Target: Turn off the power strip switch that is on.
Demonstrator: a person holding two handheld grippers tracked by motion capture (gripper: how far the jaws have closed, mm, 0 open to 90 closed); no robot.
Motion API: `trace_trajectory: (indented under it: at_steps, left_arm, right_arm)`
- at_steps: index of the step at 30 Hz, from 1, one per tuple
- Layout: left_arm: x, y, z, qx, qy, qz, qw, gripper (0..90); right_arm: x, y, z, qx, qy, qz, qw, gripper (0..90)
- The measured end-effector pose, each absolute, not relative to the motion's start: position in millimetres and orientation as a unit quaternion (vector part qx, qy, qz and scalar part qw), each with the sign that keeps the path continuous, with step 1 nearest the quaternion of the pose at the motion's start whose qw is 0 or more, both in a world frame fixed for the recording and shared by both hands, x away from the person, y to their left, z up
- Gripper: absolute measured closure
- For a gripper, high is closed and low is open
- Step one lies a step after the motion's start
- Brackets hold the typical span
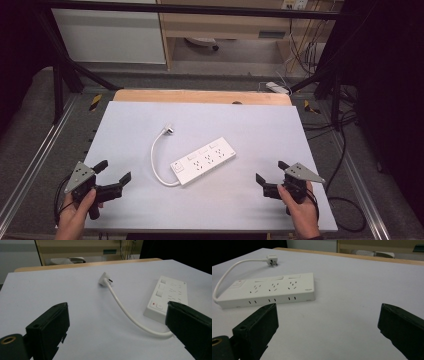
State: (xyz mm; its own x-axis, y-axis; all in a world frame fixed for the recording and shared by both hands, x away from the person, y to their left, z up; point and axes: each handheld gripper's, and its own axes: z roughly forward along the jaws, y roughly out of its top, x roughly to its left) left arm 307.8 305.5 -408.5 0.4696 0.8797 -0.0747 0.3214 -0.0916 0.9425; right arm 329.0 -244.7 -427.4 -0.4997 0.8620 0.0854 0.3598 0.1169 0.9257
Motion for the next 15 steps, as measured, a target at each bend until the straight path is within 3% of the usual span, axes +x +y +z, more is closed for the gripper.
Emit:
trace_trajectory:
  at_steps: [15]
  left_arm:
    - [306.2,306.5,-407.9,0.688,0.431,0.277,0.514,5.3]
  right_arm:
    - [327.5,-246.0,-420.4,0.445,0.686,0.519,0.248,3.7]
